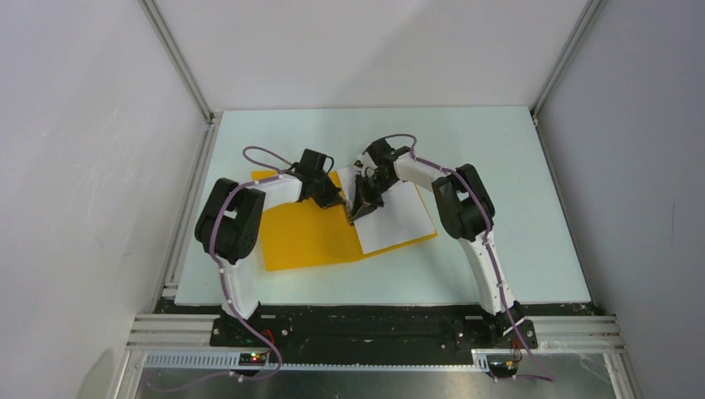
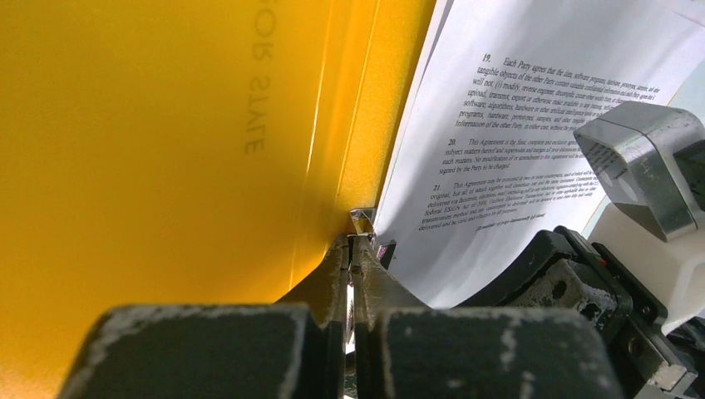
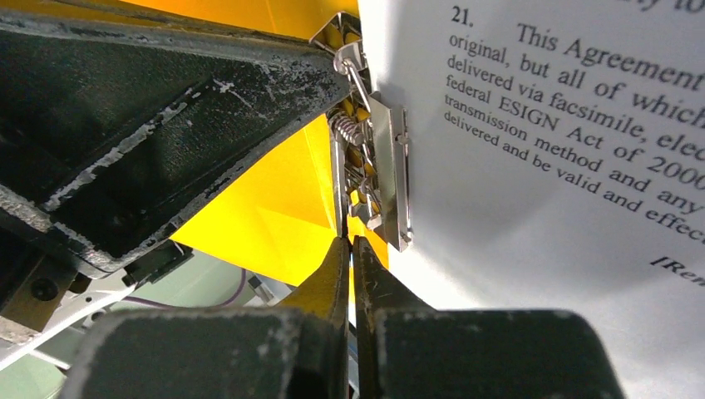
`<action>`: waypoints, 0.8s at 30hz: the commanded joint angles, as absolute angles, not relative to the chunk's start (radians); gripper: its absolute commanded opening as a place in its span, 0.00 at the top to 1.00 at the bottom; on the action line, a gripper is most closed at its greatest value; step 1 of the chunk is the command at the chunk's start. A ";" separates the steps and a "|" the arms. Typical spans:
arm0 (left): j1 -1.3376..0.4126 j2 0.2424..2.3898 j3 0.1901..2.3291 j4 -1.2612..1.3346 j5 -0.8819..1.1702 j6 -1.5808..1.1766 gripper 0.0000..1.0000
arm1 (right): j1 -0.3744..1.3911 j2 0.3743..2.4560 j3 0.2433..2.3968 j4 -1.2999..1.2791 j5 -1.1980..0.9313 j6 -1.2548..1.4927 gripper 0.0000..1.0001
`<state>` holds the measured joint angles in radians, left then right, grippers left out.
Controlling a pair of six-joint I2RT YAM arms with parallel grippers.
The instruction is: Put the files into the folder
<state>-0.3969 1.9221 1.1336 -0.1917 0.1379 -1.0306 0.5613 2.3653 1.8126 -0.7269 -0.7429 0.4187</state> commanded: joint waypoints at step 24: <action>-0.410 2.008 1.084 -0.288 0.141 -1.076 1.00 | 0.539 2.466 1.794 -0.899 -0.464 0.385 1.00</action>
<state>-0.3962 1.9301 1.1313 -0.1795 0.1677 -1.0649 0.5343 2.4084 1.8397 -0.7856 -0.7799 0.4335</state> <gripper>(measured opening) 0.009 0.009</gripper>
